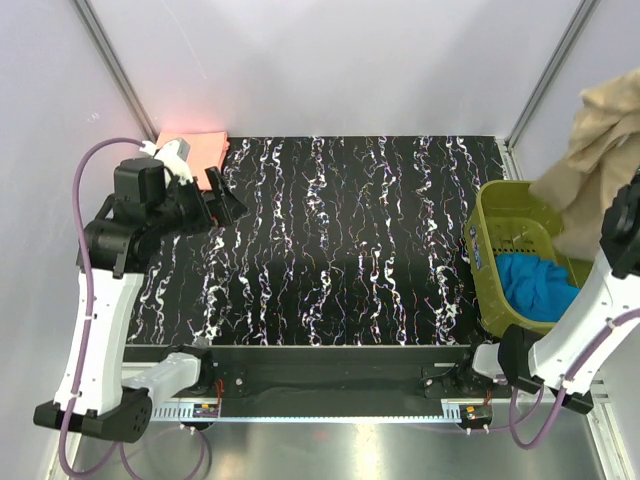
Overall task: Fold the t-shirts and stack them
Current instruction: Grab the tshirt from the pile, then move the tshirt to the center of the board
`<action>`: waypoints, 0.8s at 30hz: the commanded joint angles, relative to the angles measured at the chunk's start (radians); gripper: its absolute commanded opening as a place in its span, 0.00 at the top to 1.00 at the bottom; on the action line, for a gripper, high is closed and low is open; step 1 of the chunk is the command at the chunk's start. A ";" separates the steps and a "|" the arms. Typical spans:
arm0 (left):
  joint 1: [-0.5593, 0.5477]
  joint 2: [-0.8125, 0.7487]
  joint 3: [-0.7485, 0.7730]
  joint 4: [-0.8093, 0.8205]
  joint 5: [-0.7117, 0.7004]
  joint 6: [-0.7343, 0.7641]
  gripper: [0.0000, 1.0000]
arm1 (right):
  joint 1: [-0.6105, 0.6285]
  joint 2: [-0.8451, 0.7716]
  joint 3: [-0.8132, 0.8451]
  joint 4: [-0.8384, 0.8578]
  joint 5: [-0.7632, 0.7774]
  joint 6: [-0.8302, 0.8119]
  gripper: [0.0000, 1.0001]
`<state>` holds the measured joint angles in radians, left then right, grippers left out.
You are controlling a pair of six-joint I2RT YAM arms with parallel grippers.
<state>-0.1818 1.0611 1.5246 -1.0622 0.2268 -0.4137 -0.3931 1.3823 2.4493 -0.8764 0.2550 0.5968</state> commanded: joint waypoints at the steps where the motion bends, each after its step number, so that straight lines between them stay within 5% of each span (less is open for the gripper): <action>1: -0.001 -0.053 -0.041 0.018 0.097 -0.063 0.01 | 0.002 0.090 0.108 0.223 -0.181 0.015 1.00; 7: 0.004 -0.140 -0.104 -0.033 0.126 -0.108 0.02 | 0.055 0.216 0.178 0.434 -0.537 0.529 1.00; 13: 0.005 -0.231 -0.089 -0.079 0.051 -0.128 0.02 | 0.558 0.213 0.018 0.407 -0.576 0.591 1.00; 18: 0.005 -0.303 -0.090 -0.108 0.005 -0.155 0.02 | 0.868 0.107 -0.361 0.262 -0.549 0.437 0.92; 22: 0.005 -0.323 -0.148 -0.096 0.020 -0.180 0.02 | 0.985 0.005 -0.724 0.185 -0.650 0.374 0.54; 24: 0.005 -0.307 -0.194 -0.082 0.035 -0.203 0.02 | 0.985 -0.038 -0.838 0.124 -0.649 0.307 0.27</action>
<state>-0.1814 0.7326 1.3846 -1.1744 0.2573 -0.5781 0.5987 1.5093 1.7176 -0.6735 -0.3328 1.0168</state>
